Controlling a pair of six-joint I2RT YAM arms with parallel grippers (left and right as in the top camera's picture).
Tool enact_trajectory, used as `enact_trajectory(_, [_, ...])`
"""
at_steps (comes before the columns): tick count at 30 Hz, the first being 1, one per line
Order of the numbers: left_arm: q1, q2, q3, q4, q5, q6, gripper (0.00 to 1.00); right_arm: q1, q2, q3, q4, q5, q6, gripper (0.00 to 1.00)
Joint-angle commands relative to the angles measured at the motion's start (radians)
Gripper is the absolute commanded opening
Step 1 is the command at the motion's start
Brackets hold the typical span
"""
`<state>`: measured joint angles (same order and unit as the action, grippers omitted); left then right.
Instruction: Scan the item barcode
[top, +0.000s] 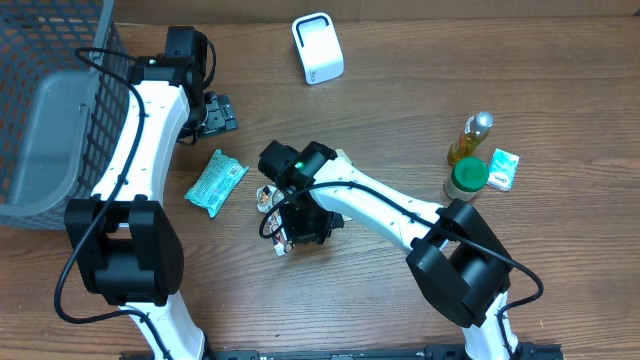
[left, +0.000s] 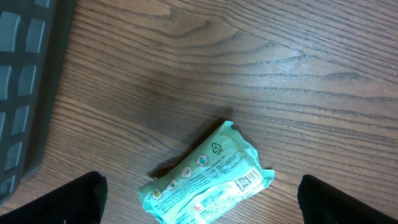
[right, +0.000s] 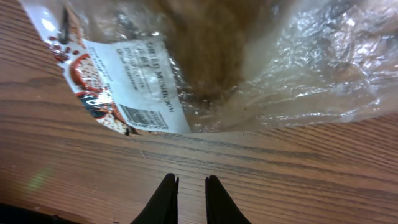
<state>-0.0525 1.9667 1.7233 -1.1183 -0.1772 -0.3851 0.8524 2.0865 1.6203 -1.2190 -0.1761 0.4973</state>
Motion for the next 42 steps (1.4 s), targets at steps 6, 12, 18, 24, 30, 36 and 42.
enact_trajectory(6, [-0.002,0.008,0.019,0.000,-0.013,0.015,1.00,0.005,-0.003,-0.044,0.050,0.002,0.003,0.13])
enact_trajectory(12, [-0.002,0.008,0.019,0.000,-0.013,0.015,0.99,0.005,-0.003,-0.044,0.118,0.002,0.003,0.13])
enact_trajectory(18, [-0.002,0.008,0.019,0.000,-0.013,0.015,1.00,0.005,-0.003,-0.044,0.201,0.002,0.003,0.18])
enact_trajectory(24, [-0.002,0.008,0.019,0.000,-0.013,0.015,1.00,0.005,-0.003,-0.044,0.258,0.002,0.003,0.18])
enact_trajectory(30, [-0.002,0.008,0.019,0.000,-0.013,0.015,1.00,0.005,-0.003,-0.044,0.273,0.002,0.003,0.18])
enact_trajectory(36, [-0.002,0.008,0.019,0.000,-0.013,0.015,1.00,0.005,-0.003,-0.044,0.277,0.003,0.003,0.22])
enact_trajectory(42, [-0.002,0.008,0.019,0.000,-0.013,0.015,0.99,0.005,-0.003,-0.044,0.283,0.002,0.003,0.22])
